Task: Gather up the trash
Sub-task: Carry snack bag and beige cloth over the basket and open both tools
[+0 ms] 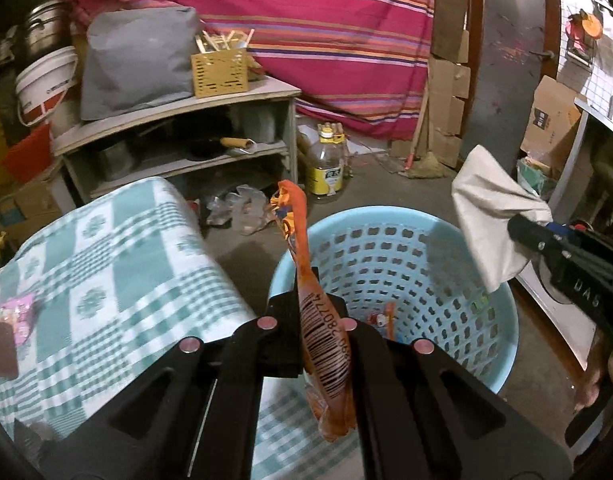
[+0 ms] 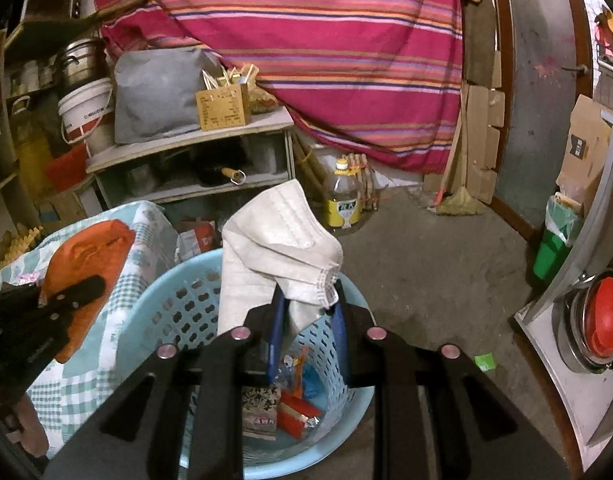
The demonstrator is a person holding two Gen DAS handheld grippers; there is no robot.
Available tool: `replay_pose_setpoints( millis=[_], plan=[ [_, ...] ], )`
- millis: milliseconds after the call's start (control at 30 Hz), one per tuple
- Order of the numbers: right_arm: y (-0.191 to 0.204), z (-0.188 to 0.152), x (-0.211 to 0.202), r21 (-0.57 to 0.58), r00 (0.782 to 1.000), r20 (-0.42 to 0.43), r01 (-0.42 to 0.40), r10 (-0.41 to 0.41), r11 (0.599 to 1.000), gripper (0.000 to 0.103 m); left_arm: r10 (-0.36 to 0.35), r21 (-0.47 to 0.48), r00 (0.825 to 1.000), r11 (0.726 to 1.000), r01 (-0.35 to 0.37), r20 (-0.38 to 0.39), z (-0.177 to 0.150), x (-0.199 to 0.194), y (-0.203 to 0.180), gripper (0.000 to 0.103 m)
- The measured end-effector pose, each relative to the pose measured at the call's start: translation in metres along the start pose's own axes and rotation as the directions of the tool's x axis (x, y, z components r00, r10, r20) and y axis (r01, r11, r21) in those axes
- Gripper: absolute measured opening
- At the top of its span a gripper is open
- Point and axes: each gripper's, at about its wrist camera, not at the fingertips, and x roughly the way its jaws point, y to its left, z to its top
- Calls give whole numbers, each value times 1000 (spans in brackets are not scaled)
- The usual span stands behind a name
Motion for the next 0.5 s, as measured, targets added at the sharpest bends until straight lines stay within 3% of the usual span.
replay_pose_setpoints(
  millis=[200,333,400,500],
  plan=[
    [-7,0,2,21,1000,-6,5,-5,1000,22,-40,-5,999,999,40,-19,14,19,-11,3],
    [-10,0,6,24,1000,-16,12,-11,1000,22,-44,-28,999,999,44,-16,17,23,-9,33],
    [-11,0,7,27,1000,-19,15,-14,1000,22,-42,-26,999,999,41,-13,17,22,-8,37],
    [-11,0,7,26,1000,-19,16,-15,1000,22,-23,-29,1000,999,23,-5,15,19,-4,51]
  ],
)
